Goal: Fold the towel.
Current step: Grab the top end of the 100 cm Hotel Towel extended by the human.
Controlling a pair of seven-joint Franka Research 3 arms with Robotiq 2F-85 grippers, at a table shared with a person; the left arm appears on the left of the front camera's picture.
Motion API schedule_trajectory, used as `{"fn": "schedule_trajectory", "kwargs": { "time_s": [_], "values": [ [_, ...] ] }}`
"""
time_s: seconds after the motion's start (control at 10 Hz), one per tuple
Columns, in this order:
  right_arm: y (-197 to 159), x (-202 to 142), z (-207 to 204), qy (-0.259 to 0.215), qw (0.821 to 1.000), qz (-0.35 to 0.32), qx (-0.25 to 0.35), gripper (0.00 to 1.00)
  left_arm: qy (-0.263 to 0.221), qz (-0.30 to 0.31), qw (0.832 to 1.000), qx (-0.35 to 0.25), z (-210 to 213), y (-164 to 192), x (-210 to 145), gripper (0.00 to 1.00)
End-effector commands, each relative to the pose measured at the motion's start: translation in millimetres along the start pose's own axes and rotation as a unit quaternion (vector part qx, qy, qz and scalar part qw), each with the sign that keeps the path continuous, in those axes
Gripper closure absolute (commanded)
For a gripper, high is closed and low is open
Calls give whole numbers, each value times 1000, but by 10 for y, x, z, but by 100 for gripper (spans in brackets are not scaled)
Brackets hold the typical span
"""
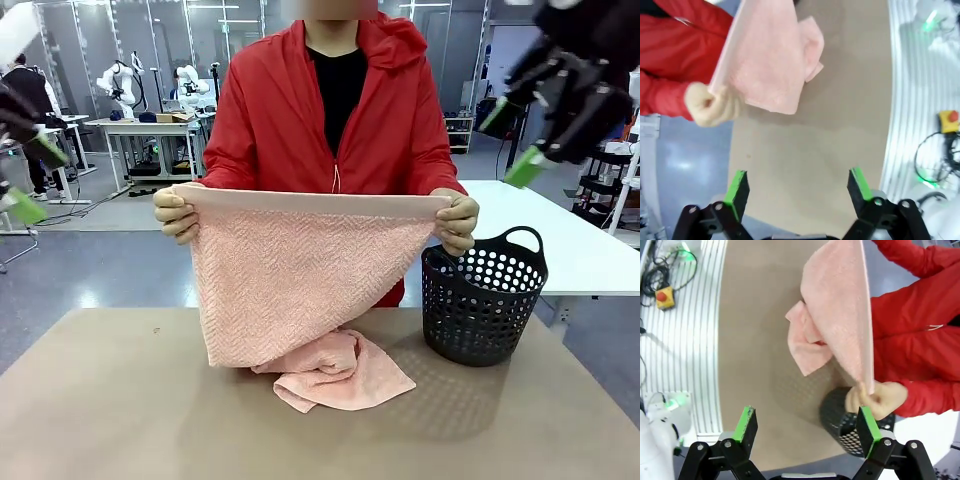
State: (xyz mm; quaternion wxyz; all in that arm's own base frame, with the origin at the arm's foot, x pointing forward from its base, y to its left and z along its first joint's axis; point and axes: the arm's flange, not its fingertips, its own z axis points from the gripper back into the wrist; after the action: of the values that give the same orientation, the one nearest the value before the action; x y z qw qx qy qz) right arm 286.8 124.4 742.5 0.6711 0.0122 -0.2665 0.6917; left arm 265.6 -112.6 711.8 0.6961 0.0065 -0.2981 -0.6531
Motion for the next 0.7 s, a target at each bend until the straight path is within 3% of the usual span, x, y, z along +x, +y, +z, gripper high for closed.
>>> {"fn": "schedule_trajectory", "kwargs": {
  "time_s": [0.0, 0.3, 0.6],
  "values": [
    [-275, 230, -54, 54, 998, 6, -29, 0, 58, 9, 998, 32, -39, 270, 405, 0],
    [-508, 469, -165, 85, 996, 25, -32, 0, 103, -28, 993, 38, -280, 508, 1114, 0],
    [-715, 581, -423, 103, 994, 30, -36, 0, 117, -47, 992, 8, -667, 705, 1534, 0]
  ]
}}
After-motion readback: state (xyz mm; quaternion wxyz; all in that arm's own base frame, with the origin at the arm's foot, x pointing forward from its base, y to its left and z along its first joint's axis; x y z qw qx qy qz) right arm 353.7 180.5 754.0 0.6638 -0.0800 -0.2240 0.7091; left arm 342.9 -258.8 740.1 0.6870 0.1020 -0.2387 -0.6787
